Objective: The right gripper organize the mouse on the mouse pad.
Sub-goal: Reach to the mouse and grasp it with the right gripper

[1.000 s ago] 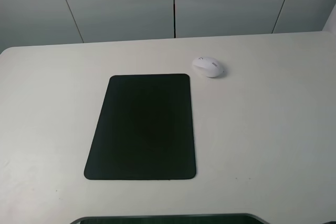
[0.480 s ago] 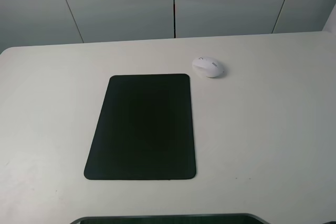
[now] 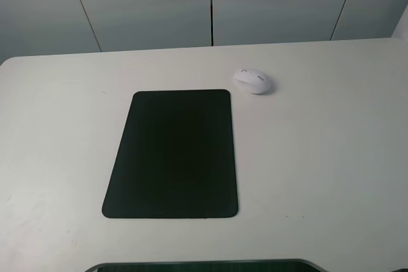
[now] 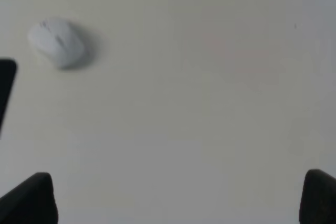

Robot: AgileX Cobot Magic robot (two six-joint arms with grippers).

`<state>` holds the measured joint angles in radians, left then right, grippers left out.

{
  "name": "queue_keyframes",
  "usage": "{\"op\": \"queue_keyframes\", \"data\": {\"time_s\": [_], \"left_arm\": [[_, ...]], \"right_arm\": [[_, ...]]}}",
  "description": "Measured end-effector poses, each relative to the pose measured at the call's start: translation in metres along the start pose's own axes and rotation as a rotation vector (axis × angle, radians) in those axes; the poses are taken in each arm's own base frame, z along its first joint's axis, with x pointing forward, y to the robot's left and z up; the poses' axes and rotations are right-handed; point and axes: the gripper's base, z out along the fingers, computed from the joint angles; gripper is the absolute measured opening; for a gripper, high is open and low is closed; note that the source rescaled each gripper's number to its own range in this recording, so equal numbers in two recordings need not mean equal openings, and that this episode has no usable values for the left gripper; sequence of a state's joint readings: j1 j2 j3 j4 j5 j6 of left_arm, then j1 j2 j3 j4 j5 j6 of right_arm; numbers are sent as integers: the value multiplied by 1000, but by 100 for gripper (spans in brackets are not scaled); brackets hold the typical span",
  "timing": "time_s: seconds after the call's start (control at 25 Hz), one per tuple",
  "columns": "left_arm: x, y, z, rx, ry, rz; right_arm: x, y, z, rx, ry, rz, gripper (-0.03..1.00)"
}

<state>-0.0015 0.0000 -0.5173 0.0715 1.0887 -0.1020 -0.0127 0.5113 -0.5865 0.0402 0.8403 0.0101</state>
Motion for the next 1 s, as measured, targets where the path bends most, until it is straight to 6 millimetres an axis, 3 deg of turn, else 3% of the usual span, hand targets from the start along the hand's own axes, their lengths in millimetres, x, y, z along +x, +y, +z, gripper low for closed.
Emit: {"op": "queue_keyframes", "data": {"time_s": [0.28,0.52,0.8,1.0], "left_arm": [[0,0,0,0,0,0],[0,0,0,0,0,0],[0,0,0,0,0,0],[0,0,0,0,0,0]], "right_arm": [[-60,2,38,-6,-12,-64,100],[-100,29,78,-97,63,-228,100],[-132,58,134,-154,194,-340,100],[-144,69,179,-155,339,-391,100]]}}
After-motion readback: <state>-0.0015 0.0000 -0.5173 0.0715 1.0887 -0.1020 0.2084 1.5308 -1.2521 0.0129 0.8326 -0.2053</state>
